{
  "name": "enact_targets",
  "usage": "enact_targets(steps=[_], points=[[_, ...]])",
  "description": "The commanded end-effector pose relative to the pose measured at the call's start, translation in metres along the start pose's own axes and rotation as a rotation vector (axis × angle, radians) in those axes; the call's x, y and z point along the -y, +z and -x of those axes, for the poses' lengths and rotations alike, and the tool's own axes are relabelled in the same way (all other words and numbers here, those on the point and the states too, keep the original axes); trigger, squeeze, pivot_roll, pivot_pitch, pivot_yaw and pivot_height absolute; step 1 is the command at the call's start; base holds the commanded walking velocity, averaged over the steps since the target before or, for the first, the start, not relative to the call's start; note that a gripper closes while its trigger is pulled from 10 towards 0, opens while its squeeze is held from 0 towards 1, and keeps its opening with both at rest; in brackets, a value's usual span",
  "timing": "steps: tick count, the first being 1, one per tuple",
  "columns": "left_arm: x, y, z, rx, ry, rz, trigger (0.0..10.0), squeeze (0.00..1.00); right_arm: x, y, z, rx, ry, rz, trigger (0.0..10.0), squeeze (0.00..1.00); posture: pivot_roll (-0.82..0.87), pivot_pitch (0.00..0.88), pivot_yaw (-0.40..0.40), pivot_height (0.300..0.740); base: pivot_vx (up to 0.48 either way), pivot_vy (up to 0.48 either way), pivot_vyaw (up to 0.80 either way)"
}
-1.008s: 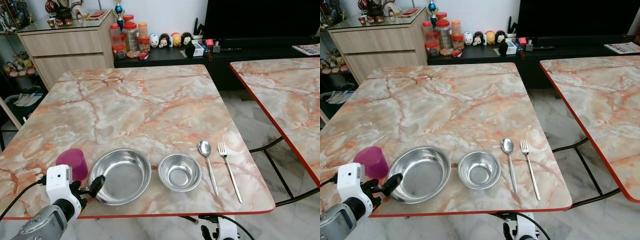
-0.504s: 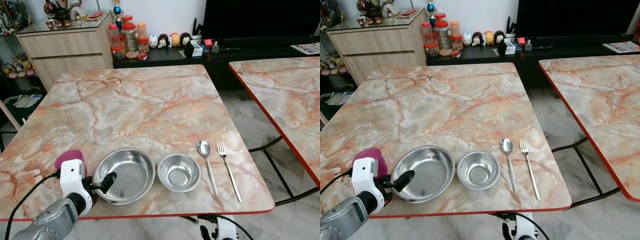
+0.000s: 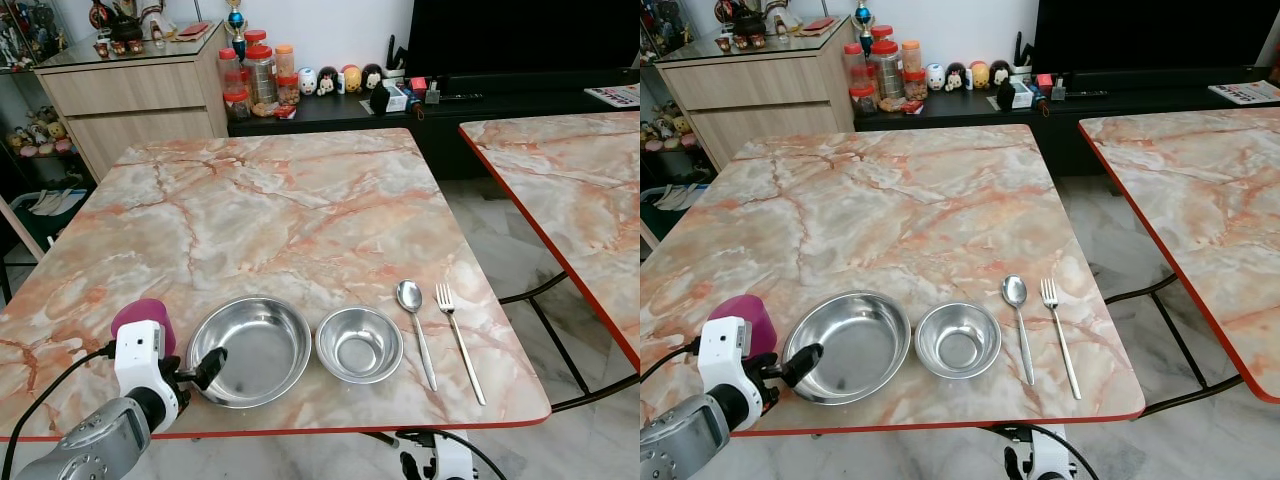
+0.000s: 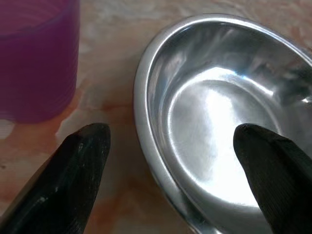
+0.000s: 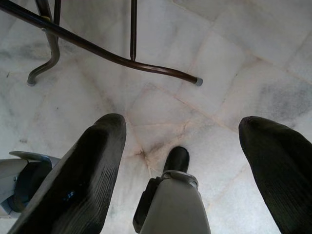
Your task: Setting the table
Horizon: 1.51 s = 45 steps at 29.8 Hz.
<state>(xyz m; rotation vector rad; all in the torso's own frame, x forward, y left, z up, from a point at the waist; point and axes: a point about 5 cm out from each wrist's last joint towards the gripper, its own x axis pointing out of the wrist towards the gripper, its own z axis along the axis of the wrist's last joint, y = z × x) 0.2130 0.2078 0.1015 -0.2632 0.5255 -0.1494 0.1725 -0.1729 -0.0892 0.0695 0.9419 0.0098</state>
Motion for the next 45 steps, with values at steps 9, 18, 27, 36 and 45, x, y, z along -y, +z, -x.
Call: enact_targets(steps=[9,18,27,36,45], points=[[-0.001,-0.002,-0.002,-0.042,-0.001,-0.034,10.0,0.0,-0.003,0.001,0.0,0.008,0.001,-0.013,10.0,0.0,0.2,0.0,0.061,0.74,0.0,0.0,0.0],[0.001,-0.007,-0.007,-0.071,-0.002,-0.037,10.0,0.0,-0.002,0.001,0.0,0.009,-0.002,-0.017,10.0,0.0,0.19,0.0,0.064,0.74,0.0,0.0,0.0],[-0.001,-0.008,-0.01,-0.062,0.031,-0.021,0.0,0.0,-0.002,0.001,0.0,0.008,-0.001,-0.015,10.0,0.0,0.2,0.0,0.059,0.74,0.0,0.0,0.0],[-0.006,-0.003,-0.009,-0.04,0.058,-0.023,0.0,0.0,0.0,0.002,0.0,0.008,-0.008,-0.016,10.0,0.0,0.21,0.0,0.054,0.74,0.0,0.0,0.0],[-0.004,0.001,-0.008,-0.018,0.06,-0.017,0.0,0.0,-0.003,0.004,-0.001,0.01,-0.001,-0.012,10.0,0.0,0.21,0.0,0.048,0.74,0.0,0.0,0.0]])
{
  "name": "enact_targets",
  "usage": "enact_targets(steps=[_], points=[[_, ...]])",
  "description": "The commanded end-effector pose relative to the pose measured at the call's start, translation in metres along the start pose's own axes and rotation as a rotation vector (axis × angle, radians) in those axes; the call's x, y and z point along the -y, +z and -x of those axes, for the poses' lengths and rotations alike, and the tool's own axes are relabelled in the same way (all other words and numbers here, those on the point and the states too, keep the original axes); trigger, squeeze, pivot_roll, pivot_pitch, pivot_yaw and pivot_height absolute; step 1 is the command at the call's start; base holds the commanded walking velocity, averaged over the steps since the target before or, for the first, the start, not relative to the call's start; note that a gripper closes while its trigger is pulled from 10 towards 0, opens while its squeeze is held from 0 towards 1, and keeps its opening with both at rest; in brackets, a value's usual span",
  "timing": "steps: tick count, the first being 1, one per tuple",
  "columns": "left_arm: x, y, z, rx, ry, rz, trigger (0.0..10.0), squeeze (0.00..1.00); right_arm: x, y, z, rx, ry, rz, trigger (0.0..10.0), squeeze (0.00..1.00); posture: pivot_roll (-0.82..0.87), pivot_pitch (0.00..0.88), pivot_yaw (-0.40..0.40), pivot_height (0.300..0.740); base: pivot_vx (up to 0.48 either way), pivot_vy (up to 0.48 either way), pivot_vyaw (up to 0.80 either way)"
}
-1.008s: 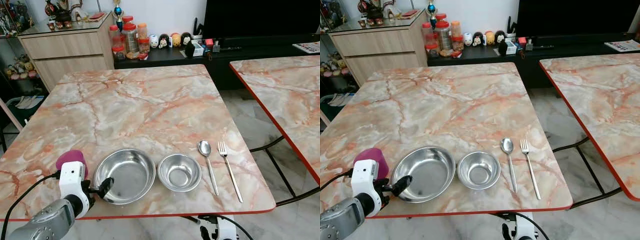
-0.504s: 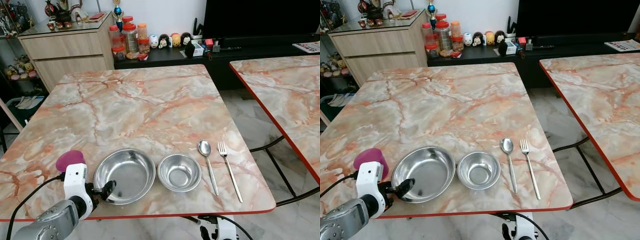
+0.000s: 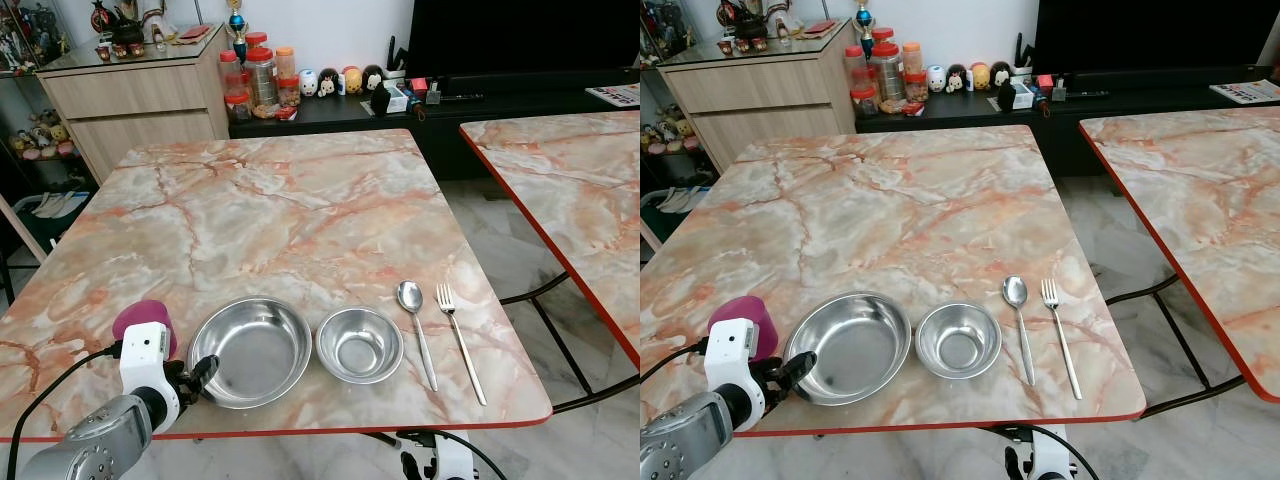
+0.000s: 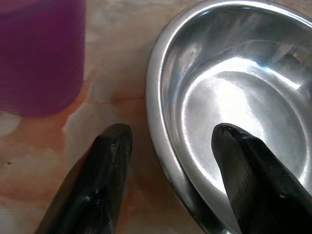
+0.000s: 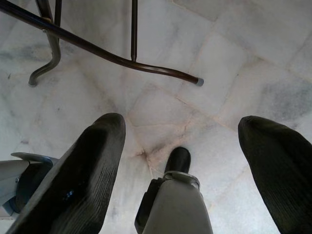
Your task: Setting the table
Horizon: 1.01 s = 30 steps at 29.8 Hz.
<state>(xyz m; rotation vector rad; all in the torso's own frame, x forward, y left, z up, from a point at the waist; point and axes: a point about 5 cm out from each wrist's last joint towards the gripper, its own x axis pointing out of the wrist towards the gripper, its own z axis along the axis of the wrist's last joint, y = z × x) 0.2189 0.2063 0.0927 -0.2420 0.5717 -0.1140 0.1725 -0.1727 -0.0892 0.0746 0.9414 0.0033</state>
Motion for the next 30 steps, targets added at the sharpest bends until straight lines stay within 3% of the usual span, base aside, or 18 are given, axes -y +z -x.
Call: enact_targets(steps=[1,17,30], points=[[-0.0018,0.0061,0.0016,0.024,0.014,-0.009,0.0,0.0,-0.0029,0.0046,-0.0013,0.011,0.004,-0.005,10.0,0.0,0.22,0.0,0.045,0.74,0.0,0.0,0.0],[0.0053,0.0,0.0072,-0.052,-0.046,-0.053,0.0,0.0,-0.0035,0.0035,-0.0013,0.006,0.005,-0.01,10.0,0.0,0.23,0.0,0.046,0.74,0.0,0.0,0.0],[0.0012,0.0008,0.0094,-0.038,-0.007,-0.041,0.0,0.0,-0.0057,0.006,-0.002,0.011,0.009,-0.009,10.0,0.0,0.23,0.0,0.046,0.74,0.0,0.0,0.0]])
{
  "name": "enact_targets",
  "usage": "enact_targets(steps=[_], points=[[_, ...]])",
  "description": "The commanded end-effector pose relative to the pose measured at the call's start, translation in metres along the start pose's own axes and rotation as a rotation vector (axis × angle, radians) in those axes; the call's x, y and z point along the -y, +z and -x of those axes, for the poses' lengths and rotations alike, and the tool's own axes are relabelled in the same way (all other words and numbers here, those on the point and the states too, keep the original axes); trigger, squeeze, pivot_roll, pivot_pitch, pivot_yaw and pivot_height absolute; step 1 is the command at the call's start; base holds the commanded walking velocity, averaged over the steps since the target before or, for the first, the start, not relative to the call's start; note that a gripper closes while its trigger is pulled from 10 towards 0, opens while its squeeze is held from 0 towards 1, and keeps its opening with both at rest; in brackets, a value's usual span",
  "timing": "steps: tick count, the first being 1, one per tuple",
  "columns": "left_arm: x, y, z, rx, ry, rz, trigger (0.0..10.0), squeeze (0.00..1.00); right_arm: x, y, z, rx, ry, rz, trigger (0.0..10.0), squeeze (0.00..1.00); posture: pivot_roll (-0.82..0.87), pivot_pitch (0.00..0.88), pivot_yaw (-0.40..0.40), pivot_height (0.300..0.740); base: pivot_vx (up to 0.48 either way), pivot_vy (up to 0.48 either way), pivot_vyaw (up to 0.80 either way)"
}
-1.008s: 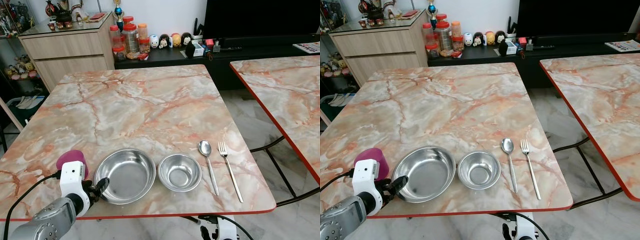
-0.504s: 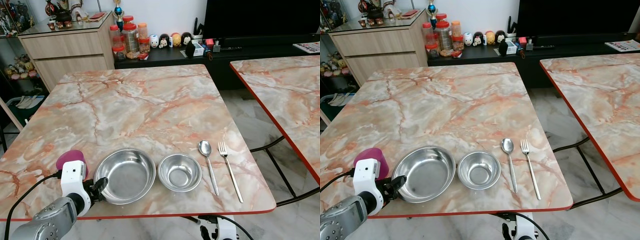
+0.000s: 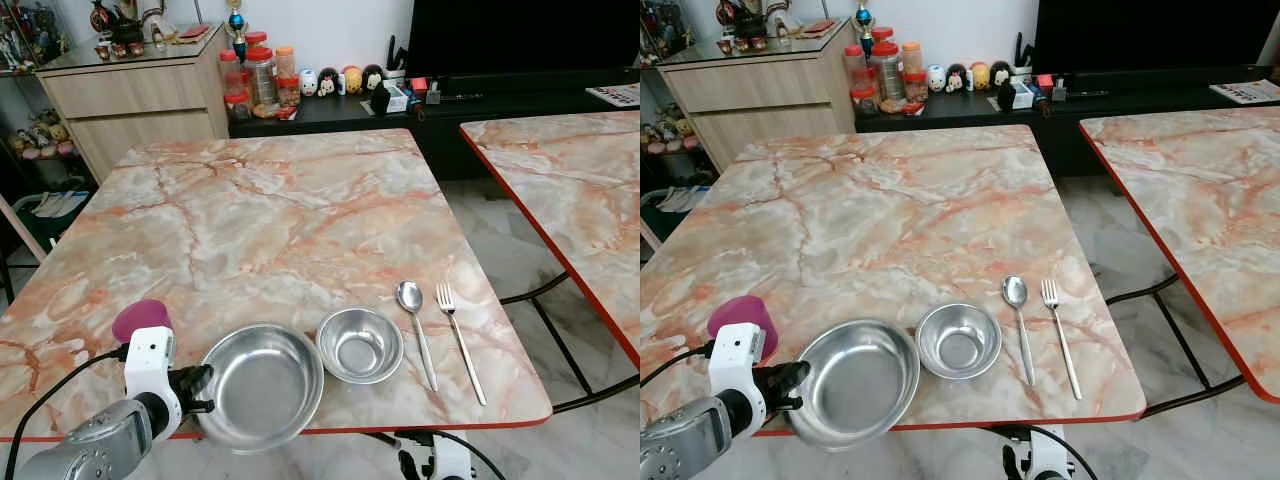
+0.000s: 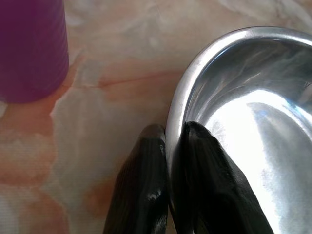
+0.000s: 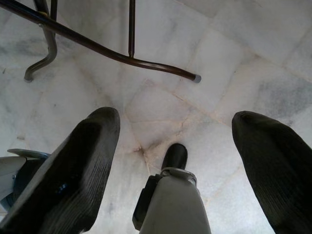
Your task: Setting the table
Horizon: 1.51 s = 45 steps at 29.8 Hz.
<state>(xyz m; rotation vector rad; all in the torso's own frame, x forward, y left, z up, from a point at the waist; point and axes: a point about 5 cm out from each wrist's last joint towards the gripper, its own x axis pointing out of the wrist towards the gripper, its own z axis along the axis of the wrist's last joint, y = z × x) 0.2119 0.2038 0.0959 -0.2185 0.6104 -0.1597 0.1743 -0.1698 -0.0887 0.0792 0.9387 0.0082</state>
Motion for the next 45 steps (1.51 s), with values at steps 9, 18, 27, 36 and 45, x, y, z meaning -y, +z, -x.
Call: enact_targets(steps=[9,18,27,36,45], points=[[-0.009,0.011,0.006,0.082,0.056,0.029,0.0,0.0,-0.005,0.007,-0.002,0.012,0.014,0.008,10.0,0.0,0.24,0.0,0.041,0.74,0.0,0.0,0.0],[-0.01,0.027,0.01,0.283,-0.017,0.224,0.0,0.0,-0.005,0.01,-0.003,0.017,0.015,0.013,10.0,0.0,0.24,0.0,0.032,0.74,0.0,0.0,0.0],[0.003,0.057,0.017,0.512,-0.097,0.285,10.0,0.0,-0.002,0.012,-0.003,0.018,0.011,0.022,10.0,0.0,0.25,0.0,0.018,0.74,0.0,0.0,0.0],[0.029,0.094,0.02,0.736,-0.206,0.294,10.0,0.0,0.002,0.013,-0.003,0.019,0.006,0.026,10.0,0.0,0.24,0.0,0.0,0.74,0.0,0.0,0.0],[0.038,0.126,-0.002,0.911,-0.027,0.244,10.0,0.0,0.003,0.018,-0.003,0.033,0.001,0.028,10.0,0.0,0.2,0.0,-0.001,0.74,0.0,0.0,0.0]])
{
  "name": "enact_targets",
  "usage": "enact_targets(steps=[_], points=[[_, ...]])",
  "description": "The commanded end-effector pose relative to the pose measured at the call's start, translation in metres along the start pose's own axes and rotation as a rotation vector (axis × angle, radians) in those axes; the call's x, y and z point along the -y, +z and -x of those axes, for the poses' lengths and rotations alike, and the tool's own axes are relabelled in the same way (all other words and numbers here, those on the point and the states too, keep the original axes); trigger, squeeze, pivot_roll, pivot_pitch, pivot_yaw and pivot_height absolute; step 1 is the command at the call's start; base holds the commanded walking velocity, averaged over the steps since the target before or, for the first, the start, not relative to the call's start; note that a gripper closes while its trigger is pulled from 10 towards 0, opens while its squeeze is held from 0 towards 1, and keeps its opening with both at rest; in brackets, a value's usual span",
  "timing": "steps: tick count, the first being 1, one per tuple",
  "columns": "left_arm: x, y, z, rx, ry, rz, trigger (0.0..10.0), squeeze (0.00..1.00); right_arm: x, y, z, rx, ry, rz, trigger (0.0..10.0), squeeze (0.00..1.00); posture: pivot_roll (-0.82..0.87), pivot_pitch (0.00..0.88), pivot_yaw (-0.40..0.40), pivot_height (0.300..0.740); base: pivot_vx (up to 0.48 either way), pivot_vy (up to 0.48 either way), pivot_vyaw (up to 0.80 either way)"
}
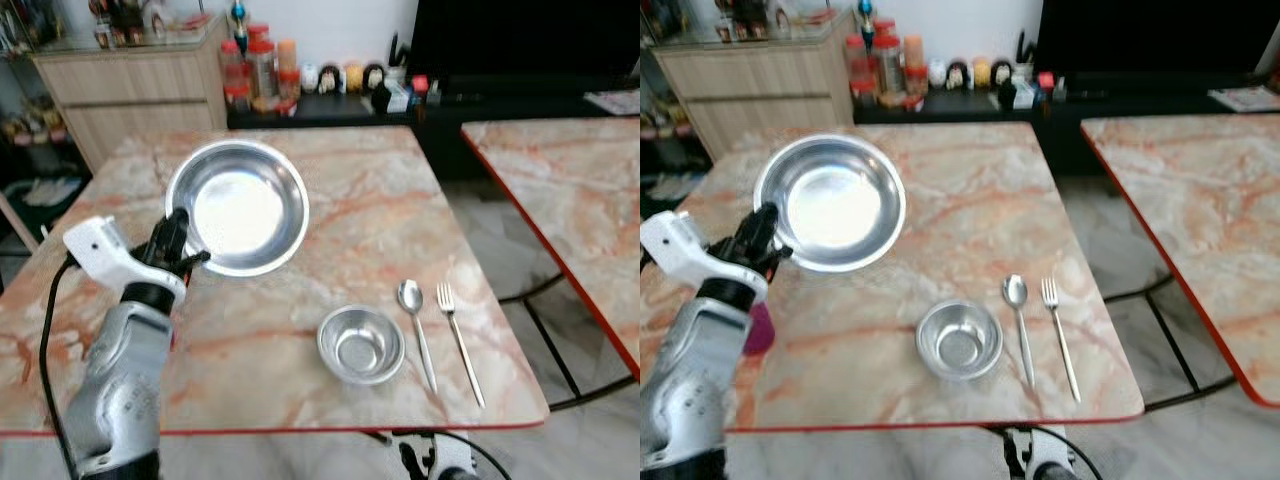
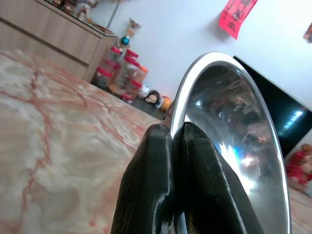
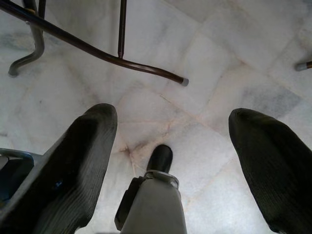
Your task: Setting the table
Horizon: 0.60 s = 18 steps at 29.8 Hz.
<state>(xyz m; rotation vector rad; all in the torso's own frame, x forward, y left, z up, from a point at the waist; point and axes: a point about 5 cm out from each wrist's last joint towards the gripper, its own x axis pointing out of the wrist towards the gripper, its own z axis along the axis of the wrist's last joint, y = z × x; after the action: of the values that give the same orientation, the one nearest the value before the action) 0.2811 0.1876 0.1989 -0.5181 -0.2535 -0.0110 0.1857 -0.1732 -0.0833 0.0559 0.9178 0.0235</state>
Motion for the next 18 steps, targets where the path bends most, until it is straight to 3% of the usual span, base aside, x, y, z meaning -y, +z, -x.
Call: enact_targets(steps=[1,9,18], points=[[0.005,0.004,-0.007,0.045,0.007,-0.041,10.0,0.0,0.001,0.006,-0.001,0.017,-0.009,-0.009,10.0,0.0,0.19,0.0,0.001,0.74,0.0,0.0,0.0],[0.0,0.007,-0.016,0.102,0.042,-0.122,10.0,0.0,0.012,-0.013,0.004,-0.046,-0.063,-0.012,10.0,0.0,0.17,0.0,0.009,0.74,0.0,0.0,0.0],[-0.008,0.007,-0.011,0.13,0.094,-0.148,10.0,0.0,0.015,-0.027,0.008,-0.073,-0.058,-0.006,10.0,0.0,0.17,0.0,0.01,0.74,0.0,0.0,0.0]])
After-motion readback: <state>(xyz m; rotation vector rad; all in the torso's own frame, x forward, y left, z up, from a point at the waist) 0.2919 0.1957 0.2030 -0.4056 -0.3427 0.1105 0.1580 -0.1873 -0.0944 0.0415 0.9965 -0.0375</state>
